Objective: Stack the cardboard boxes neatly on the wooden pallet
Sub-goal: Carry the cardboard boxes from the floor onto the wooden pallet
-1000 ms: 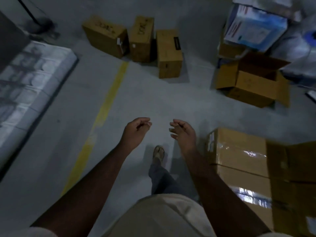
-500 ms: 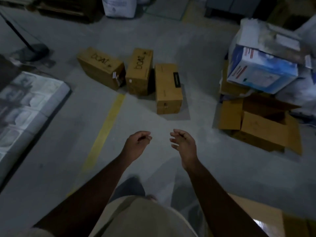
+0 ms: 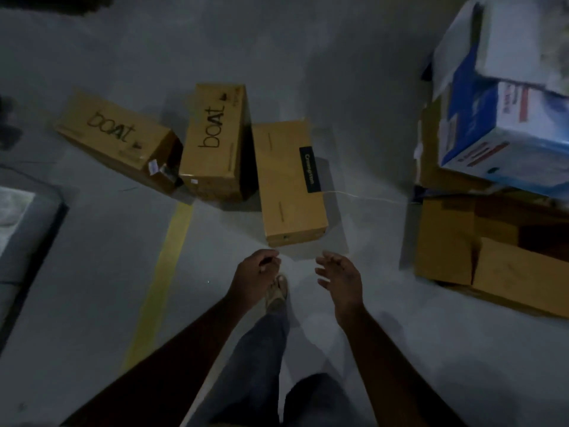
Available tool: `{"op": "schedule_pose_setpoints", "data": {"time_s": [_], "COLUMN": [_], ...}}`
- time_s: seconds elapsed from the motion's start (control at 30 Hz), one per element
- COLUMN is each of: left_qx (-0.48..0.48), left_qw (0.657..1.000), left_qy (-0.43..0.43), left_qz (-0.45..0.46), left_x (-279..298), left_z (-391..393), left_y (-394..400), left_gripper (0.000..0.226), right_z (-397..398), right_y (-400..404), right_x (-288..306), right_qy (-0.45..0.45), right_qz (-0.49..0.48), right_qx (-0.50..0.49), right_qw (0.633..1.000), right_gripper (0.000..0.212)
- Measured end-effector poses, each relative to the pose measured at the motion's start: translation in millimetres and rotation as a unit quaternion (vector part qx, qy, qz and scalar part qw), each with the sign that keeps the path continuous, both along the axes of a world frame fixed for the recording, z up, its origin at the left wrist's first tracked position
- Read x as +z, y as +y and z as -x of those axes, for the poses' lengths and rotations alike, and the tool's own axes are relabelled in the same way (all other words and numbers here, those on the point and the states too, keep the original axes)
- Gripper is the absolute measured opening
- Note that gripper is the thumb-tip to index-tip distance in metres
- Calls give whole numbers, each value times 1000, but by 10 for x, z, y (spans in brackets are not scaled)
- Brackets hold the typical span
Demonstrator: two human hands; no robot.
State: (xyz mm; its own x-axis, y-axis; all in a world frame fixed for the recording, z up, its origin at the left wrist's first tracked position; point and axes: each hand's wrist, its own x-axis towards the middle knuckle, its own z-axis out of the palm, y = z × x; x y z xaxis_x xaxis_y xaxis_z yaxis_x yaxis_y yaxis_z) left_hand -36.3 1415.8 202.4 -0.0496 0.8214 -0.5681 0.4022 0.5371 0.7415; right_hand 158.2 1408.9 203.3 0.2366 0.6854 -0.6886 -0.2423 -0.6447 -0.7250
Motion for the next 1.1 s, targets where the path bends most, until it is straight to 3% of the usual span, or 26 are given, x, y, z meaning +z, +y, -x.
{"op": "schedule_pose_setpoints", "data": {"time_s": [0.17, 0.27, 0.33, 0.47, 0.57, 0.63, 0.7, 0.77, 0.83, 0.9, 0.93, 1.0, 1.1], "left_qx": [-65, -51, -53, -67, -86, -71, -53, -38, -53, -68, -74, -74, -74], "left_qw": [996, 996, 993, 982, 966, 966, 966, 958, 947, 941, 938, 938, 940], "left_qy": [41, 50, 92, 166, 235, 237, 224, 242, 274, 290, 296, 294, 285], "left_qz": [35, 56, 59, 66, 68, 82, 119, 151, 159, 163, 164, 170, 171], "left_x": [-1111, -1904, -2468, -3566, -3634, -3536, -3526, -3518, -3513, -3494, -3510, -3557, -3608], "left_z": [-466, -712, -817, -917, -1126, -1190, -1118, -962, -821, -778, -796, -857, -869], "left_y": [1330, 1914, 2160, 2366, 2430, 2459, 2471, 2472, 2440, 2426, 2438, 2473, 2466], "left_gripper": [29, 50, 64, 62, 77, 101, 126, 142, 152, 156, 157, 156, 153], "right_z": [-314, -460, -480, -468, -502, -461, -376, -337, -391, -545, -601, -624, -607], "right_y": [1237, 1776, 2030, 2275, 2336, 2311, 2227, 2073, 2035, 2196, 2316, 2557, 2763], "right_x": [-1266, -2266, -2901, -3782, -4111, -4155, -4078, -4008, -4100, -4375, -4509, -4714, -4966], "right_qy": [-17, -37, -105, -238, -217, -175, -288, -368, -322, -233, -219, -205, -118], "right_qz": [31, 26, 17, 40, 112, 106, -1, -99, -102, -38, 2, 64, 159], "right_qx": [15, 40, 106, 185, 171, 140, 131, 171, 178, 176, 208, 272, 226], "right_qw": [999, 998, 989, 953, 955, 969, 949, 909, 924, 956, 953, 938, 954], "right_gripper": [15, 27, 40, 68, 69, 50, 39, 51, 49, 34, 32, 56, 89]}}
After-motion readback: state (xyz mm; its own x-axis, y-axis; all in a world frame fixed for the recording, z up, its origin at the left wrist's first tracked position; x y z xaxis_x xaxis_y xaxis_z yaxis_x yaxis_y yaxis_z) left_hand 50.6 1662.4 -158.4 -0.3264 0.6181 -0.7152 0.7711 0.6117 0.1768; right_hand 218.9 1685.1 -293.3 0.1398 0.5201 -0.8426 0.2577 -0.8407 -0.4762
